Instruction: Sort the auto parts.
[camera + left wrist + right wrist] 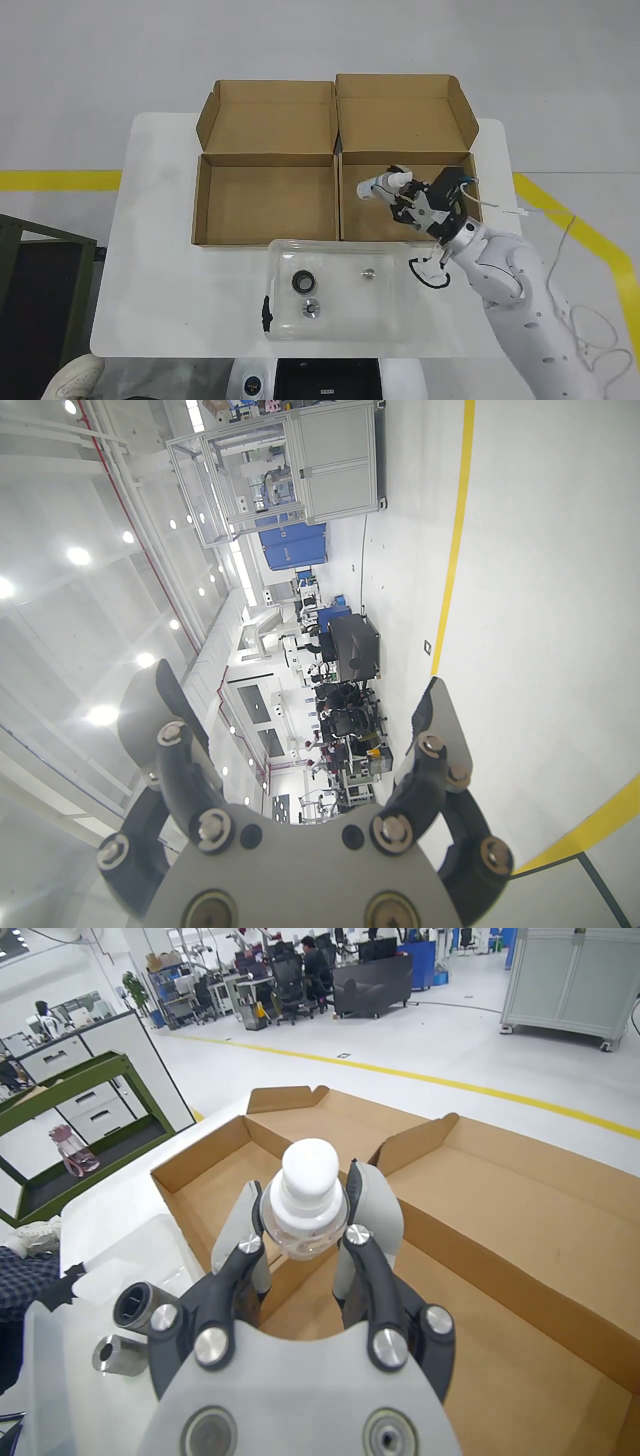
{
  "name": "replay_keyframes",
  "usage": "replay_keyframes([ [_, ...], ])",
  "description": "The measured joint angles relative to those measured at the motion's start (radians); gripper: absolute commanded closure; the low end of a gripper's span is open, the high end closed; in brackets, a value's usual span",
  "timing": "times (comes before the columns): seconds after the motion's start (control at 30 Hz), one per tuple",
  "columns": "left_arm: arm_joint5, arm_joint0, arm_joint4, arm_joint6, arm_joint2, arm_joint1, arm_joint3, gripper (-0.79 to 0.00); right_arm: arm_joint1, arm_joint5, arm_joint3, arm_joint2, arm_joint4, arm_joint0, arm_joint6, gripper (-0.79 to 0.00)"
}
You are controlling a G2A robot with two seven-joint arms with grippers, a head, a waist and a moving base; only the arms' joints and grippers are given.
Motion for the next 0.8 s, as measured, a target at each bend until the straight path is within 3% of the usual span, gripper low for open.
replay_keyframes([
  [0.2,0.000,0.000,0.000,0.000,0.000,0.000,0.000,-0.785,-0.011,0.104,0.073,-0.057,-0.103,0.094,0.076,0.000],
  [0.8,0.000,0.000,0.000,0.000,0.000,0.000,0.000,-0.785,-0.055,0.186,0.257,-0.236,-0.190,0.247,0.127,0.000],
])
